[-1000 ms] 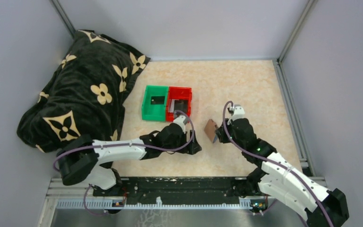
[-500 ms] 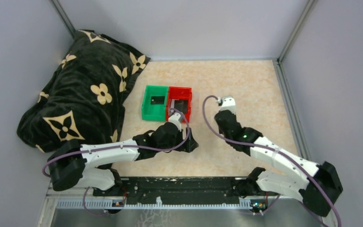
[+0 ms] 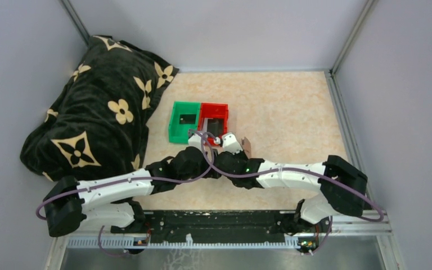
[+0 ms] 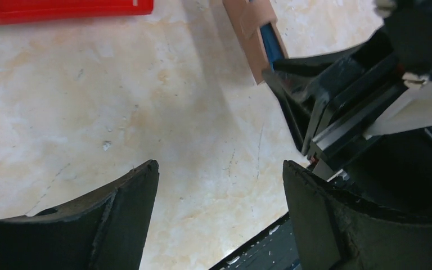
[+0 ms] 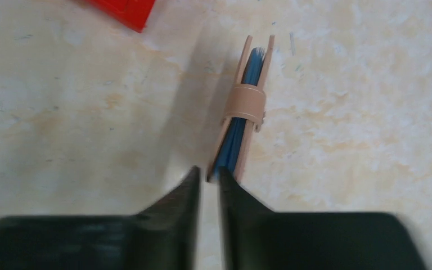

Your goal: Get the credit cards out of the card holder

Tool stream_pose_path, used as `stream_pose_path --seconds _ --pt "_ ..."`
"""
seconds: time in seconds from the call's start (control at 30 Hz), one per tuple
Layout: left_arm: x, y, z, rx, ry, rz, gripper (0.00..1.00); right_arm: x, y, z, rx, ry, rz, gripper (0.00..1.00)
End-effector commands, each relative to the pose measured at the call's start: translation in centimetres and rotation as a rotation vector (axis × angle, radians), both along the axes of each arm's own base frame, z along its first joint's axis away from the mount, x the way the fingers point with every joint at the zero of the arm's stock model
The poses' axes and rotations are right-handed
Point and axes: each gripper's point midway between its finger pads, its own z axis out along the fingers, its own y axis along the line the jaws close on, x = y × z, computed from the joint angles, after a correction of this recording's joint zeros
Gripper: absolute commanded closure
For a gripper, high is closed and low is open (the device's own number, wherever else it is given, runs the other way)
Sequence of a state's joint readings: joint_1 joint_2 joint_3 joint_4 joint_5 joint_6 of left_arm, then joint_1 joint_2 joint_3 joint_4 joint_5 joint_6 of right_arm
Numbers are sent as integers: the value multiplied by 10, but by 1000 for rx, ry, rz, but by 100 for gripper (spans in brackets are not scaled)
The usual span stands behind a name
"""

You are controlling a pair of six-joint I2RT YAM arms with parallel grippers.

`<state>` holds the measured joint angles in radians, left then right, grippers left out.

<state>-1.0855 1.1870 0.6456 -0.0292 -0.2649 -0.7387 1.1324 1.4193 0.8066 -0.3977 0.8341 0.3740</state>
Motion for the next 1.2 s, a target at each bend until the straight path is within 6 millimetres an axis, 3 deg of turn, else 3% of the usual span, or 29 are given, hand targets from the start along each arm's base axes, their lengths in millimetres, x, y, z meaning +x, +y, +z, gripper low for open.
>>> stream_pose_path --seconds 0.0,0.03,0.13,0.23,0.3,0.37,0.4,0.43,0.5,0.6,0.63,0.77,0.93,1.07,1.17 --pt "8 16 14 -2 -53 62 13 -9 18 3 76 -11 -3 63" --pt "9 18 17 -6 -60 66 13 -13 22 2 114 2 6 52" --pt "10 23 20 -3 -71 77 12 -22 27 9 250 16 52 43" --pt "11 25 17 8 -73 83 12 -25 31 35 379 -32 106 42" --pt "12 23 12 19 -72 76 15 -18 22 45 438 -58 92 42" --pt "13 18 5 30 -63 68 20 -5 8 40 506 -15 45 45" --pt "14 14 4 32 -58 61 24 1 0 35 544 20 18 52" --pt "14 11 3 35 -52 54 31 8 -6 29 573 53 -5 60" --pt "15 6 4 36 -42 53 53 18 -16 21 577 93 -38 71" --pt "17 1 9 20 -50 46 93 31 -18 15 500 106 -53 78" --pt "19 -1 13 8 -70 39 100 35 -16 13 485 115 -59 80" --pt "27 0 19 57 -101 23 97 52 -2 8 583 159 -54 86" --pt "28 -4 14 49 -148 -27 50 79 -5 -6 599 212 -71 89" --pt "23 -11 8 10 -174 -84 26 100 -10 -16 589 217 -76 69" --pt "19 -18 8 -22 -223 -152 15 108 -15 -25 591 249 -84 68"
